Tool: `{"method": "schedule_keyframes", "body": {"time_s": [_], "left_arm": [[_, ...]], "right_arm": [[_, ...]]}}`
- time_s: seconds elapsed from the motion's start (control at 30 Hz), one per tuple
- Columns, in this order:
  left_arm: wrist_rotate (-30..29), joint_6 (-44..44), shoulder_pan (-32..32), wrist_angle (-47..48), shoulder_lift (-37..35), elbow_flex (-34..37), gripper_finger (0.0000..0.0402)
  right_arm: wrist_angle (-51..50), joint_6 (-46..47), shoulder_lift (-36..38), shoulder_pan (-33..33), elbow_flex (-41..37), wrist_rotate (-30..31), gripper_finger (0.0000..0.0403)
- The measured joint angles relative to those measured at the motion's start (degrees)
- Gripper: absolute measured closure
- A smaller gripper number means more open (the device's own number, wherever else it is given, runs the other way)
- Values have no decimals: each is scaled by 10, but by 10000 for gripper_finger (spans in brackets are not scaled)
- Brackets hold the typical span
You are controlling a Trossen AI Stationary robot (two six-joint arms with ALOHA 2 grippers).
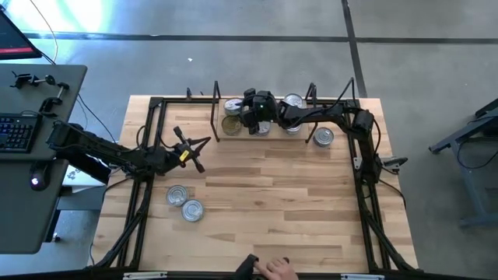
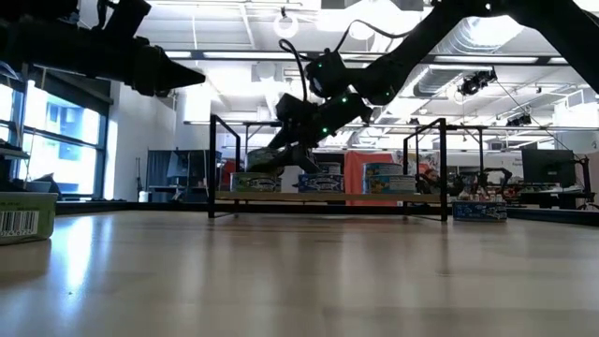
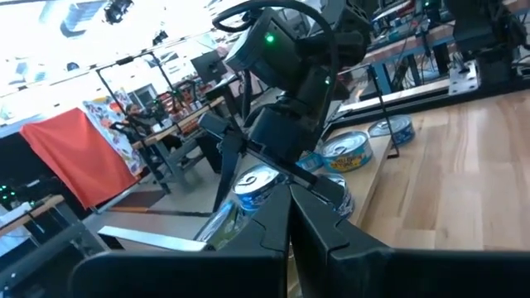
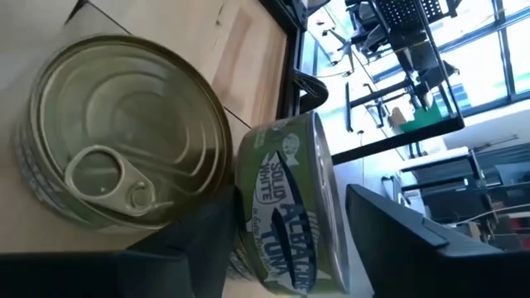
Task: Stack canned seafood by type on shelf
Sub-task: Stack the green tuna can on top of the green tuna can on the shelf, then stack the blue tuna can on top of the blue tuna can on the shelf
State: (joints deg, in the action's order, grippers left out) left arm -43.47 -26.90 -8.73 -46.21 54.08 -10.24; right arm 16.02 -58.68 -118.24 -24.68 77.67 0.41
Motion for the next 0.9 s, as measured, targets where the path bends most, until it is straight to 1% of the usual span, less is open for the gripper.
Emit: {"method": "schedule_keyframes", "body": {"time_s": [0.13, 0.37, 0.7, 0.83, 0.9], "left_arm": [[22, 10, 0, 0, 0, 0, 401], [68, 28, -1, 1, 0, 0, 401], [70, 29, -2, 1, 0, 0, 402], [70, 29, -5, 1, 0, 0, 402], [70, 29, -5, 1, 0, 0, 401]], "right_arm": [[-3, 2, 0, -4, 0, -5, 187], [-8, 47, 0, -9, 0, -34, 187], [-7, 62, 0, -8, 0, -34, 187], [2, 62, 0, -8, 0, -6, 187], [0, 67, 0, -8, 0, -4, 187]]}}
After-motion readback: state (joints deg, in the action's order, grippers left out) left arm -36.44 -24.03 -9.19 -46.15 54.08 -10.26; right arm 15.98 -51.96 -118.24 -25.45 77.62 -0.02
